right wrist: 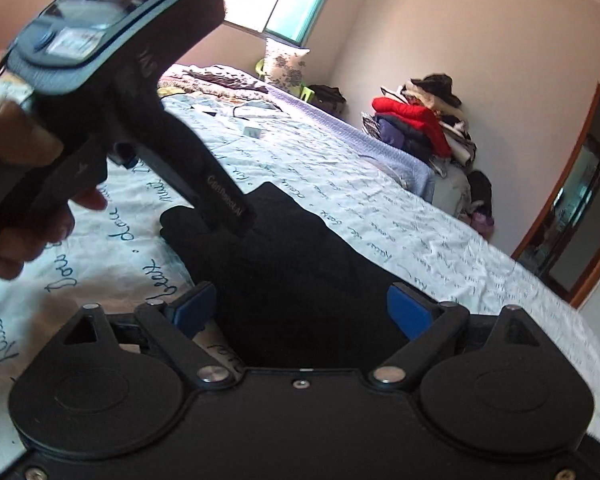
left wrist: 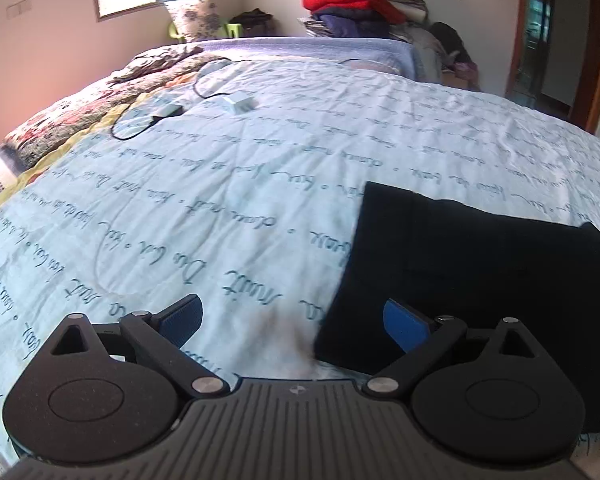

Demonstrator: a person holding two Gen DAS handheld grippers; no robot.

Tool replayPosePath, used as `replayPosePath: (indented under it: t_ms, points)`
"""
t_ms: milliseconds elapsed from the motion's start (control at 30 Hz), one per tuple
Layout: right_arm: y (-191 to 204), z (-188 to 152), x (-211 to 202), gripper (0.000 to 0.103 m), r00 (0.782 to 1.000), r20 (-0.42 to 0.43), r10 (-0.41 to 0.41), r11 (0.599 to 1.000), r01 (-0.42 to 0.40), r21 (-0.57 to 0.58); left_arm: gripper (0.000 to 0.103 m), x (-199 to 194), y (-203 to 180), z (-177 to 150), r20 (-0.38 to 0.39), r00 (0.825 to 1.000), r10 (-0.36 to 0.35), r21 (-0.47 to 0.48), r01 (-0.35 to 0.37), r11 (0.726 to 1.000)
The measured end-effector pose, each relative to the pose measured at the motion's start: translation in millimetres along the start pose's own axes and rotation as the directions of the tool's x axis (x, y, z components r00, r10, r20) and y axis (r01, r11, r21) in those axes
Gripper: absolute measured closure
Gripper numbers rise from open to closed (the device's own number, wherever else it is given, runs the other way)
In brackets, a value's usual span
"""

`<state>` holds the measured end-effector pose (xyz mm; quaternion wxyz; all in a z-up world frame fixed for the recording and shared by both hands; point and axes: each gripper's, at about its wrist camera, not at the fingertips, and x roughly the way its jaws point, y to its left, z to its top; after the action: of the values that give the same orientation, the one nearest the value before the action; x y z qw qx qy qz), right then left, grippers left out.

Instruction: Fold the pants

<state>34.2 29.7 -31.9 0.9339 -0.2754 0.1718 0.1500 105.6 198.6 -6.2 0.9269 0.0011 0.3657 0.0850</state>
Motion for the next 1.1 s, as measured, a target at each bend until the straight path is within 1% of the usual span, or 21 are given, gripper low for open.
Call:
replayPosePath:
  t_ms: [67, 133, 200, 267, 333, 433, 467, 533, 600, 667, 700, 733, 800, 833, 867, 933, 967, 1000, 1033, 1100]
  points:
    - [21.4, 3.1, 4.0, 0.009, 0.999, 0.031, -0.038, 0.989, 0.042, -0.142, 0.005, 1.1, 16.1, 2.8, 0.002, 1.000, 0.028, -0.039, -0.028, 0.999]
    - [41.3, 5.9, 7.9, 0.009, 0.996, 0.061, -0.057, 0.959, 0.072, -0.273, 0.004, 0.8, 26.9, 5.1, -0.002, 0.999, 0.051, -0.060, -0.051, 0.997]
    - [52.3, 10.1, 13.5, 0.011, 0.997, 0.063, -0.041, 0.940, 0.060, -0.336, 0.004, 0.7, 33.9, 7.2, -0.005, 0.997, 0.077, -0.066, -0.077, 0.995]
    - [57.7, 13.9, 19.4, 0.018, 0.999, 0.036, -0.002, 0.936, 0.015, -0.353, 0.004, 0.8, 37.9, 9.2, -0.007, 0.996, 0.084, -0.067, -0.084, 0.994]
    - [60.6, 17.0, 26.4, 0.027, 1.000, 0.005, 0.017, 0.933, -0.014, -0.359, 0.004, -0.2, 40.7, 9.7, -0.011, 0.997, 0.076, -0.074, -0.076, 0.994]
    - [65.1, 18.8, 35.6, 0.034, 1.000, -0.026, 0.015, 0.917, -0.024, -0.398, 0.003, 1.1, 41.3, 10.2, -0.017, 0.997, 0.072, -0.084, -0.073, 0.994]
    - [65.5, 19.4, 37.8, 0.035, 0.999, -0.041, 0.019, 0.912, -0.034, -0.408, 0.003, 1.5, 41.2, 10.3, -0.020, 0.997, 0.074, -0.084, -0.076, 0.994]
    - [67.6, 22.2, 38.3, 0.041, 0.997, -0.071, 0.041, 0.901, -0.068, -0.428, 0.003, 3.9, 41.6, 11.2, -0.028, 0.997, 0.074, -0.082, -0.076, 0.994]
    - [72.6, 23.7, 38.6, 0.043, 0.997, -0.070, 0.034, 0.888, -0.062, -0.455, 0.003, 4.7, 41.5, 12.1, -0.031, 0.997, 0.066, -0.086, -0.068, 0.994]
    - [78.6, 23.0, 38.7, 0.050, 0.998, -0.058, 0.026, 0.871, -0.051, -0.489, 0.003, 5.9, 41.7, 13.4, -0.034, 0.998, 0.052, -0.095, -0.055, 0.994]
    - [80.9, 23.0, 39.1, 0.057, 0.998, -0.059, 0.025, 0.868, -0.051, -0.494, 0.003, 6.3, 42.0, 13.9, -0.036, 0.999, 0.040, -0.099, -0.044, 0.994]
    - [82.9, 23.3, 39.9, 0.070, 0.998, -0.063, 0.027, 0.867, -0.055, -0.495, 0.003, 7.1, 42.6, 14.1, -0.039, 0.999, 0.028, -0.103, -0.032, 0.994]
    - [83.2, 20.5, 40.0, 0.084, 0.998, -0.063, 0.026, 0.860, -0.054, -0.507, 0.003, 10.4, 45.5, 14.9, -0.050, 0.999, -0.012, -0.123, 0.006, 0.992]
    - [83.2, 18.4, 37.8, 0.088, 0.998, -0.051, 0.021, 0.856, -0.045, -0.514, 0.003, 12.4, 47.2, 15.3, -0.058, 0.997, -0.041, -0.135, 0.033, 0.990]
    - [82.4, 17.6, 35.1, 0.090, 0.999, -0.042, 0.022, 0.861, -0.040, -0.507, 0.003, 14.2, 49.6, 15.3, -0.063, 0.995, -0.077, -0.151, 0.067, 0.986]
    - [75.7, 18.8, 29.9, 0.093, 0.999, -0.032, 0.040, 0.887, -0.051, -0.460, 0.003, 19.5, 55.1, 15.0, -0.072, 0.983, -0.168, -0.204, 0.150, 0.967]
    - [70.0, 20.1, 26.7, 0.094, 0.998, -0.031, 0.058, 0.905, -0.066, -0.421, 0.003, 23.4, 58.1, 14.7, -0.079, 0.972, -0.220, -0.240, 0.195, 0.951]
    - [62.5, 21.9, 24.2, 0.094, 0.996, -0.033, 0.087, 0.925, -0.093, -0.368, 0.004, 29.6, 61.4, 14.6, -0.092, 0.955, -0.282, -0.288, 0.246, 0.925]
    - [54.5, 24.9, 21.7, 0.095, 0.993, -0.035, 0.113, 0.941, -0.118, -0.318, 0.004, 35.7, 65.0, 13.7, -0.101, 0.935, -0.341, -0.341, 0.289, 0.894]
    - [37.9, 30.7, 19.1, 0.095, 0.985, -0.029, 0.170, 0.962, -0.172, -0.213, 0.004, 47.5, 71.4, 10.4, -0.099, 0.890, -0.445, -0.447, 0.360, 0.819]
